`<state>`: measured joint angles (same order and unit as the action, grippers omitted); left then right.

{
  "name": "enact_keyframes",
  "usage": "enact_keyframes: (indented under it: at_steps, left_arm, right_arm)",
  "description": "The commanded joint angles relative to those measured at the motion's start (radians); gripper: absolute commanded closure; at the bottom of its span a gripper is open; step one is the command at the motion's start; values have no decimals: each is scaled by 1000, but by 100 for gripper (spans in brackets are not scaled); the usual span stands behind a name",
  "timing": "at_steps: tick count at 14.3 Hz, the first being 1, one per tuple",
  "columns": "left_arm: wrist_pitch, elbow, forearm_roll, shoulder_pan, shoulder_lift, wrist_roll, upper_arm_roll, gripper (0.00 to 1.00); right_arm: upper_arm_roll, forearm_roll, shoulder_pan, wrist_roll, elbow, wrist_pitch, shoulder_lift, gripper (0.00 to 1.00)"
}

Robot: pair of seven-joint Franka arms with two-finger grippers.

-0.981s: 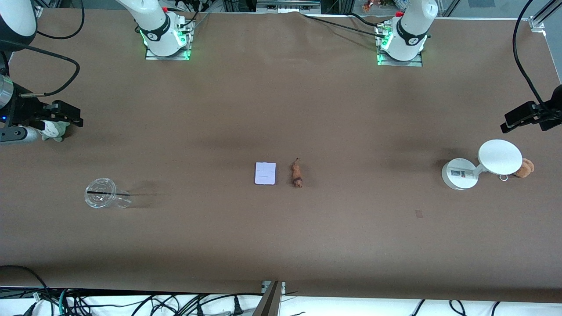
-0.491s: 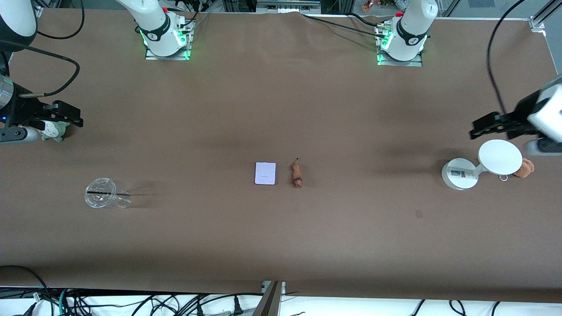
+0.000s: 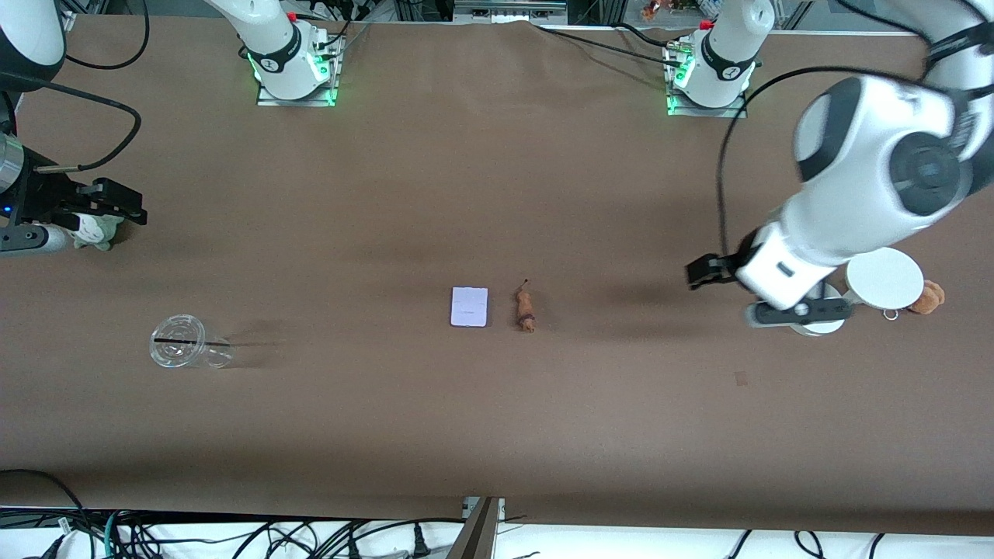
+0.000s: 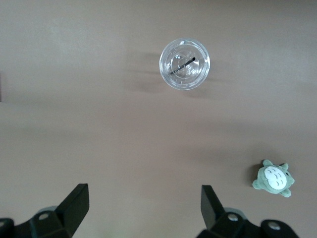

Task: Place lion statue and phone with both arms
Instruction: 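Reach the left gripper over the brown lion statue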

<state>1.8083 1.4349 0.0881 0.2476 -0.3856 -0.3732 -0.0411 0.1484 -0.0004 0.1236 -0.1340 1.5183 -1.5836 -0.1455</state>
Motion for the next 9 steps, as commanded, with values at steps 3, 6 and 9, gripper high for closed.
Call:
enact_keyframes:
  at_steps: [3,6,9]
  left_arm:
    - [150,-33,13,145,-148,-154,15,0]
    - [272,-33,12,209,-231,-281,15,0]
    - [397,-33,-1,312,-326,-429,27,0]
  right_arm:
    - [2,-3,-12,-15,-10,5,-12,0]
    - [3,0,-12,-16,-10,4,-34,0]
    - [-3,-15,8,-7,-10,4,-64,0]
